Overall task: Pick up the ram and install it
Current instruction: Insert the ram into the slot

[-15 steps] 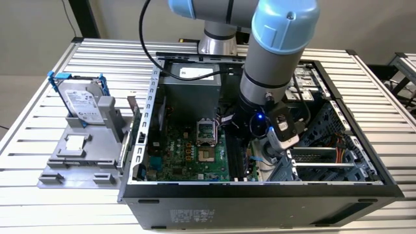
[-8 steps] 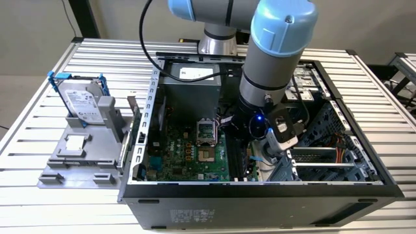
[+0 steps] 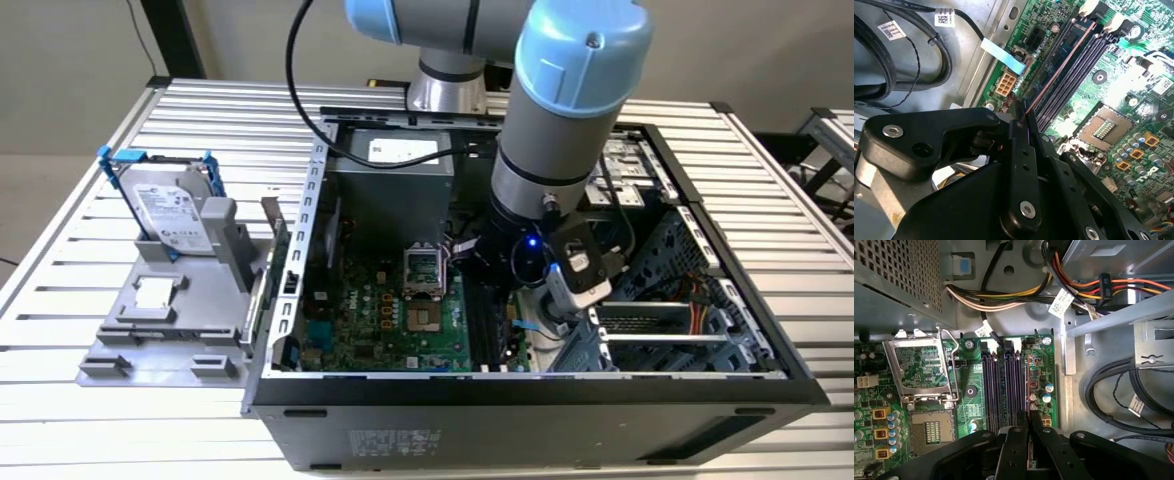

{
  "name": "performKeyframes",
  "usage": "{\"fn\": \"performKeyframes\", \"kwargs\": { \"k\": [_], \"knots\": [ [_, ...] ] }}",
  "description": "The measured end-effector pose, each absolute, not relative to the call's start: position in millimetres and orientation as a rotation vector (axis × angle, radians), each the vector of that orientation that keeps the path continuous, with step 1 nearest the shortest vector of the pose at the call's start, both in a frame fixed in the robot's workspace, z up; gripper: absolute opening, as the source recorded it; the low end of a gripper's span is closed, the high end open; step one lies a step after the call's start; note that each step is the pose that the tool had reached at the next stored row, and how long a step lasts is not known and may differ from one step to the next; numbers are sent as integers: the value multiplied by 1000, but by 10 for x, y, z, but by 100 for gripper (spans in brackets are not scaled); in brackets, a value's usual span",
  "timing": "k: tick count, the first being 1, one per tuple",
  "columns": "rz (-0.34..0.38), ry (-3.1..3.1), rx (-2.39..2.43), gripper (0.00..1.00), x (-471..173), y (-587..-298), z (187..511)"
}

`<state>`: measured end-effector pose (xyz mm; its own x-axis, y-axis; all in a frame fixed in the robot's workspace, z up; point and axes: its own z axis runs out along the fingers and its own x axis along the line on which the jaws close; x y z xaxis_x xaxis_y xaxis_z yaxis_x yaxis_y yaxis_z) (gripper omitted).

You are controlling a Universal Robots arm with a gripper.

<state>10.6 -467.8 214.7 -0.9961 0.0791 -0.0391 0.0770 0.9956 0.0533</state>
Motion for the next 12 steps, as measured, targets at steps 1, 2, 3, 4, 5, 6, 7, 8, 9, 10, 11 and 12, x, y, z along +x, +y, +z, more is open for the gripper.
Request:
{"fn": "performKeyframes", "kwargs": {
  "k": [1, 2, 3, 4, 5, 6, 7, 8, 9, 10, 11, 12],
  "knots": [
    [81, 3098, 121, 0, 105, -4678, 2155],
    [83, 3098, 121, 0, 105, -4679, 2171],
    [84, 3098, 121, 0, 106, -4680, 2193],
    [85, 3099, 121, 0, 105, -4681, 2216],
    [86, 3099, 121, 0, 106, -4681, 2236],
    [87, 3099, 121, 0, 106, -4681, 2248],
    [88, 3099, 121, 0, 106, -4682, 2258],
    [88, 3099, 119, 0, 106, -4682, 2266],
    [88, 3099, 113, 0, 106, -4682, 2271],
    [89, 3099, 107, 0, 105, -4681, 2271],
    [89, 3100, 101, 0, 103, -4681, 2271],
    [89, 3100, 91, 0, 99, -4681, 2272]
  ]
}}
